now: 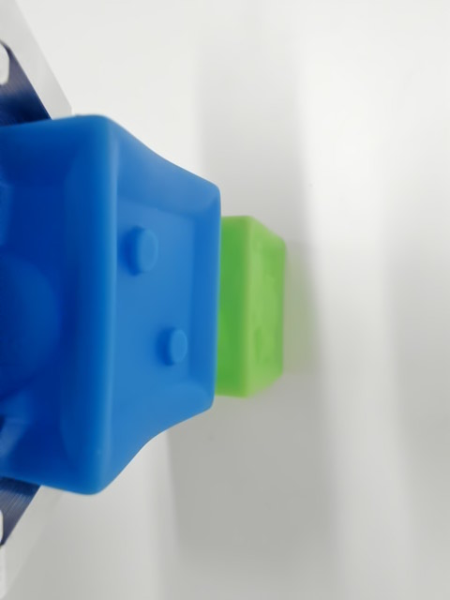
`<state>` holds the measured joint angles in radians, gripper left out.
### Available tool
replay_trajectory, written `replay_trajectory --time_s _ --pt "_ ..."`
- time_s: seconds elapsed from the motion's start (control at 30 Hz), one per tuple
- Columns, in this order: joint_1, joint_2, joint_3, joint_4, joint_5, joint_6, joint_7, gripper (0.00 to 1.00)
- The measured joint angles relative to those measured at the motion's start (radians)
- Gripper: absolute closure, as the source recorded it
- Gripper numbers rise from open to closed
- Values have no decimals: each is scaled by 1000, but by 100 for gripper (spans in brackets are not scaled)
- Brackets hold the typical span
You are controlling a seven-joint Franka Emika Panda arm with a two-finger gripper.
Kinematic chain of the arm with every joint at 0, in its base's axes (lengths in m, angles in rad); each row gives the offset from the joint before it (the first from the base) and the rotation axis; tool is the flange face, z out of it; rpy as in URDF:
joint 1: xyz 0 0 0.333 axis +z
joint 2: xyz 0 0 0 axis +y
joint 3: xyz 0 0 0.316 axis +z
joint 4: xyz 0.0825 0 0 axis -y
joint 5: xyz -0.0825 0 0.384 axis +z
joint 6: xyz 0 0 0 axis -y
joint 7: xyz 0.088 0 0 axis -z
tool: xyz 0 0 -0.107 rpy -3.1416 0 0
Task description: Stack cube
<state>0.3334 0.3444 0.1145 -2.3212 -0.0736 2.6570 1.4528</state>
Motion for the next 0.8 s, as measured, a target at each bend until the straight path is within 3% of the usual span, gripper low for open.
replay_trajectory --time_s 0.8 --pt "19 53 -20 6 -5 50 4 100"
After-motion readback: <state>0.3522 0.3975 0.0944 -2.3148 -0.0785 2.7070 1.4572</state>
